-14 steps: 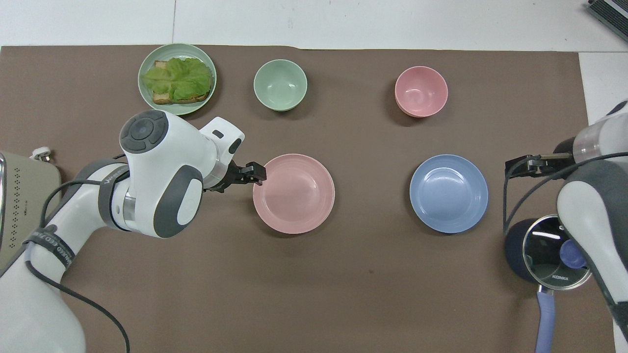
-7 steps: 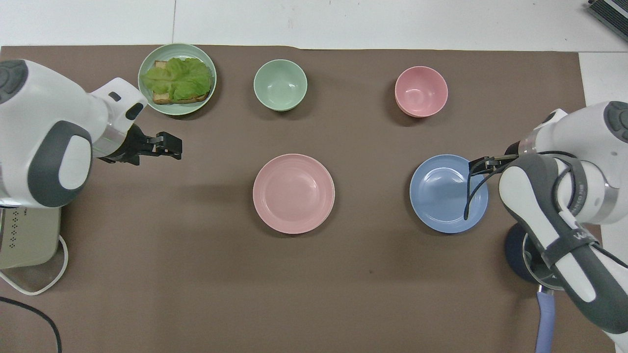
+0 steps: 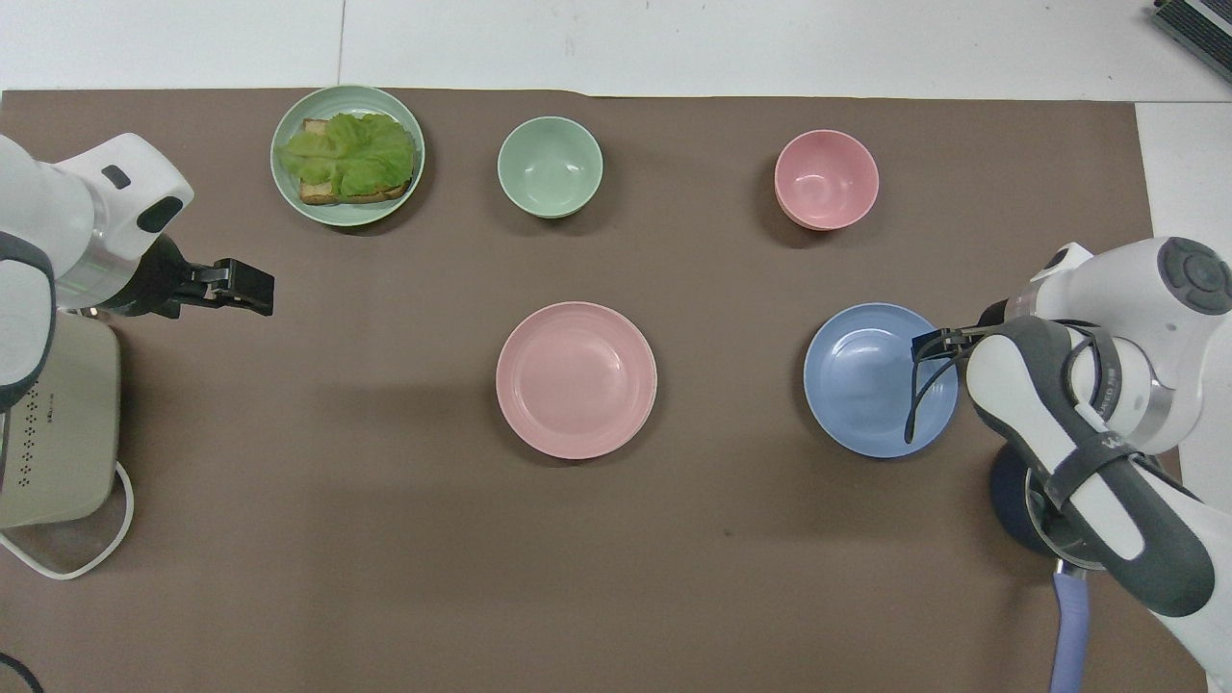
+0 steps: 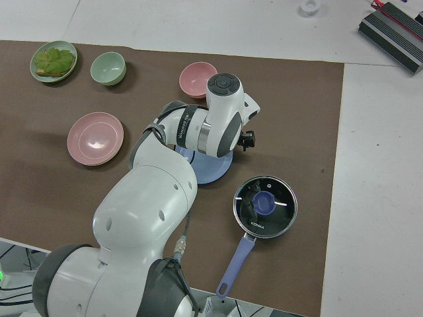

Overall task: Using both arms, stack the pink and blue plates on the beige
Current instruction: 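Withdraw the left gripper while the right gripper grasps the blue plate, then carry the blue plate with the right gripper onto the pink plate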

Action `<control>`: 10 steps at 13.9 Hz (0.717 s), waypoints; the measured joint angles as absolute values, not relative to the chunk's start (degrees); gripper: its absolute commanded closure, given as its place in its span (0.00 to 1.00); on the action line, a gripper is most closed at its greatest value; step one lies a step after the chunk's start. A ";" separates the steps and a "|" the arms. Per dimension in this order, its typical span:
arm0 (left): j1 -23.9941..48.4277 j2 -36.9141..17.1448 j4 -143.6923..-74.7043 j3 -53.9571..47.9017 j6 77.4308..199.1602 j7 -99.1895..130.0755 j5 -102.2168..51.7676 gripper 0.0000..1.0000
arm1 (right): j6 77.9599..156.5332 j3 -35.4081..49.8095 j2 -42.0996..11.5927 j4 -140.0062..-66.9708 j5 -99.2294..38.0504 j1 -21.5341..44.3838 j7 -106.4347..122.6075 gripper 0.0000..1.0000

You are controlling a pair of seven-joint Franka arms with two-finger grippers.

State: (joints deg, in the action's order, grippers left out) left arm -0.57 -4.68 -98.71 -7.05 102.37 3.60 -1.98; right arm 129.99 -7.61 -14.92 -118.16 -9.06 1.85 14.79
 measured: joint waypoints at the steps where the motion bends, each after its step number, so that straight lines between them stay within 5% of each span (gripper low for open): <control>1: -0.57 -3.62 -97.94 -7.06 101.10 3.58 -1.95 0.00 | 129.99 -7.59 -14.92 -118.28 -9.31 1.87 14.91 0.70; 3: -0.57 -1.48 -97.01 -7.06 99.57 3.57 -1.92 0.00 | 129.99 -7.56 -14.92 -118.38 -9.52 1.89 14.94 0.96; 4: -0.57 -0.37 -96.77 -7.05 99.00 3.57 -1.92 0.00 | 129.99 -7.56 -14.92 -118.43 -9.56 1.89 14.94 1.00; 10: -0.58 4.50 -96.60 -6.28 96.96 3.58 -1.92 0.00 | 127.30 -7.55 -14.64 -116.10 -10.06 1.90 14.77 1.00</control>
